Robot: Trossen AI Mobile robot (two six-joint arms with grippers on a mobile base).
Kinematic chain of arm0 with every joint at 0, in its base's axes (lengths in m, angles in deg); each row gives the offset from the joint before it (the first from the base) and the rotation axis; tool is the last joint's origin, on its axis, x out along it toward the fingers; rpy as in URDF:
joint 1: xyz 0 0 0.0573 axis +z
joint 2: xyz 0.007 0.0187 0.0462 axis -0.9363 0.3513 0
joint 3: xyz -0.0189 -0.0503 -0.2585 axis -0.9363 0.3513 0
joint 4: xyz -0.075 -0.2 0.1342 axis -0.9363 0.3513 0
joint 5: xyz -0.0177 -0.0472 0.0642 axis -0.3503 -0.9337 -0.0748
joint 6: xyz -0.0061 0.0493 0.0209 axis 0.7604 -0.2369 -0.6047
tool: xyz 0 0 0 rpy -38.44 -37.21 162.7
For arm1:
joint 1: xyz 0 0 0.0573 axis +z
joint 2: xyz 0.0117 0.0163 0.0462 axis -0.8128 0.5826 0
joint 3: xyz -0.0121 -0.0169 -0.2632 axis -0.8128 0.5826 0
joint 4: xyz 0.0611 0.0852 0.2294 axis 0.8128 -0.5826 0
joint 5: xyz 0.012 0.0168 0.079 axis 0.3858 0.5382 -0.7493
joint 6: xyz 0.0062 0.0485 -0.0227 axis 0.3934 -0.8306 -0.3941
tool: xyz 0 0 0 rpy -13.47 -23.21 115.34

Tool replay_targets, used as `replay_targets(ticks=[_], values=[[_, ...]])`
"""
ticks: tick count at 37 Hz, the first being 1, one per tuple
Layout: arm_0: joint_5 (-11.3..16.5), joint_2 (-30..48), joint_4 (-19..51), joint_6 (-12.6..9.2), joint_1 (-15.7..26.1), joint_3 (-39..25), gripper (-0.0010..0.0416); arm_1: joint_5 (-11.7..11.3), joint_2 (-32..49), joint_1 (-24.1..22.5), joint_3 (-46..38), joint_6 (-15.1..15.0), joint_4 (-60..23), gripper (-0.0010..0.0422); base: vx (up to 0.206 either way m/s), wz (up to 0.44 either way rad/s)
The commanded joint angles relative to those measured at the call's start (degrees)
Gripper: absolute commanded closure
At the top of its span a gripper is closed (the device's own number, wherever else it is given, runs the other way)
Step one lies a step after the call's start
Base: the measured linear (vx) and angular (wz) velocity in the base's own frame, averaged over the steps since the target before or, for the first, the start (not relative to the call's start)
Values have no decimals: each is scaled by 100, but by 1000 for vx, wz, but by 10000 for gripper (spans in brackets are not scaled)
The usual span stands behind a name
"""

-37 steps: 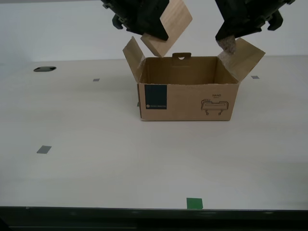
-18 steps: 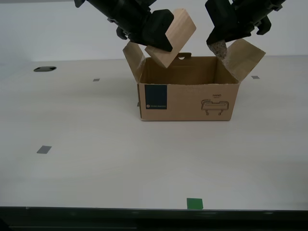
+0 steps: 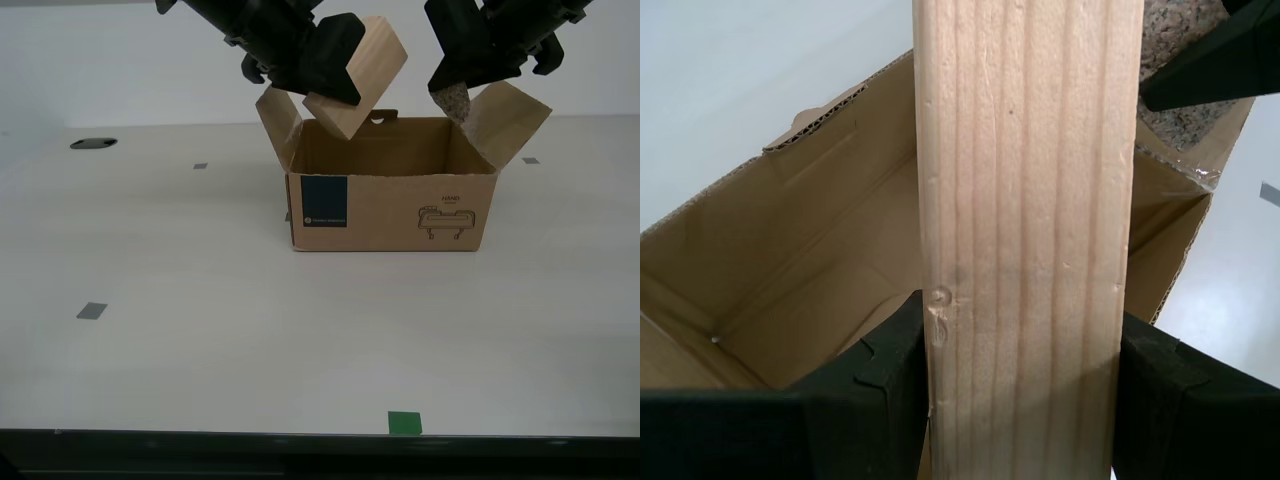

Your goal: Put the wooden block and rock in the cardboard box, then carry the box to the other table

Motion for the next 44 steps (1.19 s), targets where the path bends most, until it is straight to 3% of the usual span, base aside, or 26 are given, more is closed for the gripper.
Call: replay_targets(ticks=[1,6,23,33,37,41,44], values=[[22,-7,-31,-9,7,-9,404,13,-7,-2,-7,9,20,412,0,0],[22,-7,-24,-9,11,-9,403,13,-7,-4,-7,11,4,391,0,0],[22,-7,-20,2,22,-9,402,11,-7,-11,-7,94,-26,228,0,0],[20,-7,31,0,44,-9,399,11,-7,-13,-7,114,-44,159,0,0],[9,-7,79,0,46,-9,361,13,-7,-15,-7,116,-50,143,0,0],[-46,-7,120,-24,46,-9,293,13,-7,-15,-7,120,-52,136,0,0],[-223,-7,122,-164,50,-9,235,13,-7,-15,-7,164,-55,135,0,0]])
